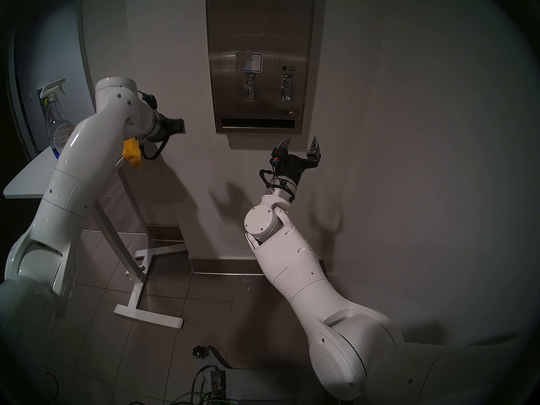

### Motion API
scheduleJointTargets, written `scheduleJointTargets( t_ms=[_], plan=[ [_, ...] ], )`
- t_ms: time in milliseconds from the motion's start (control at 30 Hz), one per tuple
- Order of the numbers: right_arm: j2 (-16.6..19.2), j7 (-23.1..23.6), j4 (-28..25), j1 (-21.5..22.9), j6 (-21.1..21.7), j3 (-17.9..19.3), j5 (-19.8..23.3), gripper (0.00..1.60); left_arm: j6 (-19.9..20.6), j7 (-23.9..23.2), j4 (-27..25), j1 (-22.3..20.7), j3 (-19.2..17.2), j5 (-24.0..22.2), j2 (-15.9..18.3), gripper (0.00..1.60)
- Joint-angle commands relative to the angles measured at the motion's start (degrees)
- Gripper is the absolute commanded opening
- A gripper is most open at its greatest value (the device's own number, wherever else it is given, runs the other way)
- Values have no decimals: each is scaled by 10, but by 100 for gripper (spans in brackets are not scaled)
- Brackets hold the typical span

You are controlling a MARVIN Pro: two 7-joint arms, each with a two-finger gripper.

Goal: Pick up the cloth and wipe the surface

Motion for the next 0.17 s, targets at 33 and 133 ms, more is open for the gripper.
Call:
scheduleJointTargets(
  t_ms=[33, 133],
  plan=[
    [-3, -3, -17, 24, -3, -2, -5, 160, -13, 3, -71, 59, -21, 5, 47, 160],
    [-2, -3, -17, 24, -3, -2, -5, 160, -18, 3, -88, 74, -25, 6, 55, 160]
  ],
)
